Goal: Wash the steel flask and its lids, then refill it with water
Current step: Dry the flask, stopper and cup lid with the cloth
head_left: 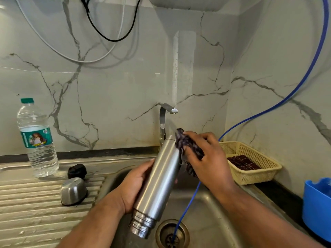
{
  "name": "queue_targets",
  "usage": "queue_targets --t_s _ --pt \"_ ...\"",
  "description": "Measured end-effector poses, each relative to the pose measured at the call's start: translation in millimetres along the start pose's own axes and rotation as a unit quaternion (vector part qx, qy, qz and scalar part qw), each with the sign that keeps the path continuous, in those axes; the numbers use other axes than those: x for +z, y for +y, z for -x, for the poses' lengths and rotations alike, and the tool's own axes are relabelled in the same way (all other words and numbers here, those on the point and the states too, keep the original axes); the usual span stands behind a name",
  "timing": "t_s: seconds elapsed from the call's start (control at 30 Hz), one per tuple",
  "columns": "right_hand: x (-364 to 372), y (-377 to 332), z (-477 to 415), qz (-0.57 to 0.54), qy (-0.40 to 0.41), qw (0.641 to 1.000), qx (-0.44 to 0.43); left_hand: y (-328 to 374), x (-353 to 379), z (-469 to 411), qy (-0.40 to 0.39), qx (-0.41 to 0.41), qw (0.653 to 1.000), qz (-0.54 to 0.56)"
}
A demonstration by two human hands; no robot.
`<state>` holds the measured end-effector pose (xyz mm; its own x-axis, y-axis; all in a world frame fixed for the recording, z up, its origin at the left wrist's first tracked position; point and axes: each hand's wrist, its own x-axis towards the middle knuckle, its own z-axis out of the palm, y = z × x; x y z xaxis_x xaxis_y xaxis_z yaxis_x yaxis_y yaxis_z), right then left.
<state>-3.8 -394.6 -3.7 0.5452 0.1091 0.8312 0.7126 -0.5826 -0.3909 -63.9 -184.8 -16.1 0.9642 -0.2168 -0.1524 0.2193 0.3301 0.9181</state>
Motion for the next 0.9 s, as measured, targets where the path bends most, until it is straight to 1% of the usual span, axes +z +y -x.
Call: queue_targets --t_s 0.07,0.1,0.13,0.2,0.27,0.33,0.4,0.47,0.5,0.53,0.57,0.63,0.67,0.73,0.77,0.8,0.83,0.87,0.9 --pt "-0.7 -0.6 1.6 -0.011 -0.003 1.000 0.014 0.1 2.3 3.0 0.006 0.000 1.000 0.019" --pt "-0.3 -4.1 4.4 -0.009 -0.017 1.000 0.005 -0.7 2.2 3.2 0.015 -0.001 1.000 0.021" --pt "0.9 -9.3 7.7 -0.005 -0.043 0.999 -0.011 -0.1 2.9 3.8 0.023 0.005 0.999 0.028" --pt "3.2 -23.6 14.5 -0.007 -0.130 0.990 -0.057 3.4 5.4 7.2 0.028 0.015 0.998 0.050" --pt "5.2 -38.2 22.6 -0.025 -0.211 0.969 -0.129 7.7 1.4 8.4 0.036 0.013 0.996 0.084" --pt "7.1 -48.8 30.3 -0.020 -0.255 0.938 -0.234 11.2 -6.0 10.5 0.058 0.016 0.994 0.094" --pt "8.3 -53.9 35.3 -0.002 -0.278 0.906 -0.318 14.0 -8.9 13.4 0.084 0.032 0.992 0.085" --pt "8.5 -52.9 36.1 0.014 -0.272 0.893 -0.359 15.1 -5.6 15.6 0.077 0.027 0.993 0.088" --pt "8.7 -49.6 35.1 0.019 -0.263 0.895 -0.360 15.1 -2.5 16.2 0.065 0.016 0.994 0.090" --pt "8.9 -44.8 33.4 0.025 -0.249 0.905 -0.344 14.4 0.0 15.6 0.054 0.003 0.995 0.089" --pt "9.0 -39.0 30.5 0.028 -0.226 0.923 -0.310 12.3 2.1 13.2 0.038 -0.010 0.995 0.087" --pt "7.3 -26.4 21.8 0.019 -0.152 0.969 -0.195 10.3 9.8 11.5 -0.004 -0.010 0.998 0.070" --pt "6.1 -19.7 16.4 0.009 -0.108 0.985 -0.132 8.4 11.8 10.1 -0.011 -0.005 0.999 0.039" --pt "2.6 -8.1 7.5 0.007 -0.040 0.999 -0.032 3.4 15.1 8.8 -0.001 -0.002 1.000 -0.031" --pt "1.8 -5.3 5.0 0.015 -0.020 1.000 -0.010 1.4 14.8 7.8 -0.005 -0.008 0.999 -0.046" --pt "1.2 -4.9 4.3 0.019 -0.015 1.000 -0.003 1.2 16.1 9.1 -0.003 -0.016 0.999 -0.050" --pt "1.2 -7.4 5.4 0.014 -0.028 0.999 -0.008 -1.0 12.7 6.7 0.009 -0.017 0.999 -0.045" --pt "1.6 -12.7 8.4 0.005 -0.062 0.998 -0.023 -1.1 12.7 8.1 0.020 -0.012 0.999 -0.031" --pt "2.1 -20.2 12.5 -0.002 -0.114 0.992 -0.049 -0.6 11.3 8.5 0.027 -0.001 1.000 -0.009"
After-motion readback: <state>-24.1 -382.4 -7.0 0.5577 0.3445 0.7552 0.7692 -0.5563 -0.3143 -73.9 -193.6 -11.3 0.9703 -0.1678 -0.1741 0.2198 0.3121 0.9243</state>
